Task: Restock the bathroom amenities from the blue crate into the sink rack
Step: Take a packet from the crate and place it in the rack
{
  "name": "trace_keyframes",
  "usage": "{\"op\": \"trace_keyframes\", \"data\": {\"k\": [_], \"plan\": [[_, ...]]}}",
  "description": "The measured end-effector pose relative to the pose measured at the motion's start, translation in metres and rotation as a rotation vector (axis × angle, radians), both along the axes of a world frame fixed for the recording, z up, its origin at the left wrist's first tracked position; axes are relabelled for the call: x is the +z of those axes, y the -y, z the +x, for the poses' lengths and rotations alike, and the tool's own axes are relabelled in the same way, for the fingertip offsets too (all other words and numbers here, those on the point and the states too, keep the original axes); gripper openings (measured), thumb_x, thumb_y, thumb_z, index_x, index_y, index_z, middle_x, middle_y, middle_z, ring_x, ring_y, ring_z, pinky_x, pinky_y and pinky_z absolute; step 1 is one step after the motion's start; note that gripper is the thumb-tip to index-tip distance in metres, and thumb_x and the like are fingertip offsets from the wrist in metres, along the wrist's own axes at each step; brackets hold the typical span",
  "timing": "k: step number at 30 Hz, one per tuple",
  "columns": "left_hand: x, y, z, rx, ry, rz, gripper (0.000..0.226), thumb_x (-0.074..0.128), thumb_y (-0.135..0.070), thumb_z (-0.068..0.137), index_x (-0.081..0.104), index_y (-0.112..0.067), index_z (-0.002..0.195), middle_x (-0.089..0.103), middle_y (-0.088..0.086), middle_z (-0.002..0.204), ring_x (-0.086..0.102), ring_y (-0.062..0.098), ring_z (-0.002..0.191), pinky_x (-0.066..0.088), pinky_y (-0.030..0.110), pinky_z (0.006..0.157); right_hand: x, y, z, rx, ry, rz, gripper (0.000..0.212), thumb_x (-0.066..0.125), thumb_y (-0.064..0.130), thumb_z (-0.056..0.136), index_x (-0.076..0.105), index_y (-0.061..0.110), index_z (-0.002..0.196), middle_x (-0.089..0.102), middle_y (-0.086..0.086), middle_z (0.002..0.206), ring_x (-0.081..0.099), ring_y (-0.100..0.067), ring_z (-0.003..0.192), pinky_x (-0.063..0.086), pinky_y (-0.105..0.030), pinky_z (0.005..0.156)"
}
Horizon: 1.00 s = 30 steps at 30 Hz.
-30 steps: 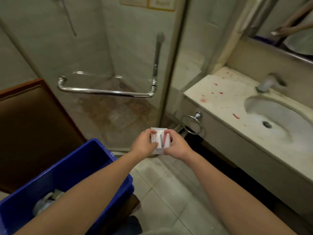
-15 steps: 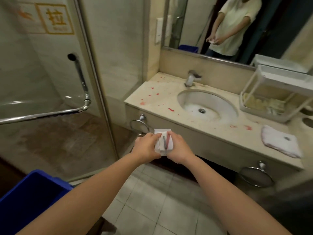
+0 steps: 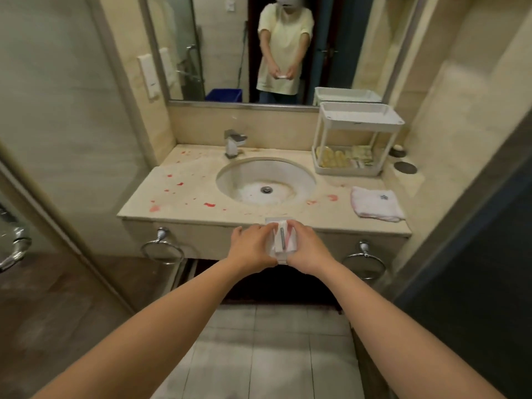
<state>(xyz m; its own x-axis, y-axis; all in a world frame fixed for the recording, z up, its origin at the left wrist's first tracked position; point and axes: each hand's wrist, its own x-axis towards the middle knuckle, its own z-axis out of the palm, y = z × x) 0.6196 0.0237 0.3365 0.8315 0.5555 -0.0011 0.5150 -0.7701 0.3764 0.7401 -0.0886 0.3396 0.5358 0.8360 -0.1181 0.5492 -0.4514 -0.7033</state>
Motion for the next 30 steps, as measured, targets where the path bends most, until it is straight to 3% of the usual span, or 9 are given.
{"op": "trace_keyframes", "data": {"k": [6,12,16,22,27,30], "plan": [[-0.004,-0.008,0.072,-0.1,0.004,-0.057,0.085,0.073,-0.044,0.069,0.036,-0.034,0.144,0.054,-0.003,0.119,0.049,0.016,0.117,0.014,0.046,0.114,0.005,0.008,0.056,-0.127,0.018,-0.031,0.086,0.073,0.02,0.073,0.033,0.023,0.148,0.041,-0.006,0.138,0.049,-0.023,0.125,0.042,-0.034,0.104],[-0.002,-0.037,0.154,-0.199,0.003,-0.072,0.085,0.075,-0.043,0.069,0.037,-0.033,0.145,0.054,-0.001,0.128,0.052,0.017,0.118,0.012,0.046,0.115,0.012,-0.011,0.119,-0.238,0.033,-0.05,0.083,0.07,0.014,0.076,0.032,0.019,0.15,0.041,-0.009,0.142,0.046,-0.024,0.129,0.039,-0.032,0.107],[0.006,-0.06,0.203,-0.266,0.019,-0.067,0.081,0.074,-0.041,0.071,0.04,-0.032,0.143,0.055,-0.001,0.126,0.05,0.017,0.118,0.013,0.047,0.114,0.018,-0.029,0.162,-0.31,0.055,-0.087,0.084,0.066,0.008,0.078,0.028,0.023,0.151,0.037,-0.006,0.145,0.045,-0.024,0.13,0.039,-0.028,0.1],[0.016,-0.096,0.268,-0.356,0.032,-0.022,0.075,0.074,-0.041,0.075,0.043,-0.03,0.142,0.057,-0.003,0.126,0.05,0.015,0.12,0.015,0.047,0.115,0.023,-0.06,0.219,-0.377,0.067,-0.084,0.085,0.066,0.007,0.079,0.027,0.021,0.153,0.034,-0.007,0.15,0.042,-0.024,0.134,0.037,-0.029,0.105],[0.015,-0.117,0.307,-0.388,0.036,0.005,0.074,0.074,-0.043,0.075,0.044,-0.03,0.142,0.057,-0.004,0.128,0.05,0.015,0.12,0.018,0.046,0.114,0.021,-0.078,0.257,-0.4,0.076,-0.089,0.085,0.064,0.005,0.08,0.026,0.022,0.154,0.034,-0.005,0.149,0.044,-0.024,0.131,0.043,-0.025,0.089],[0.012,-0.124,0.328,-0.401,0.034,0.003,0.075,0.074,-0.044,0.076,0.043,-0.03,0.143,0.056,-0.004,0.13,0.048,0.016,0.123,0.019,0.047,0.114,0.018,-0.084,0.277,-0.42,0.053,-0.076,0.085,0.065,0.003,0.079,0.027,0.023,0.153,0.033,-0.004,0.15,0.043,-0.022,0.132,0.037,-0.02,0.091]]}}
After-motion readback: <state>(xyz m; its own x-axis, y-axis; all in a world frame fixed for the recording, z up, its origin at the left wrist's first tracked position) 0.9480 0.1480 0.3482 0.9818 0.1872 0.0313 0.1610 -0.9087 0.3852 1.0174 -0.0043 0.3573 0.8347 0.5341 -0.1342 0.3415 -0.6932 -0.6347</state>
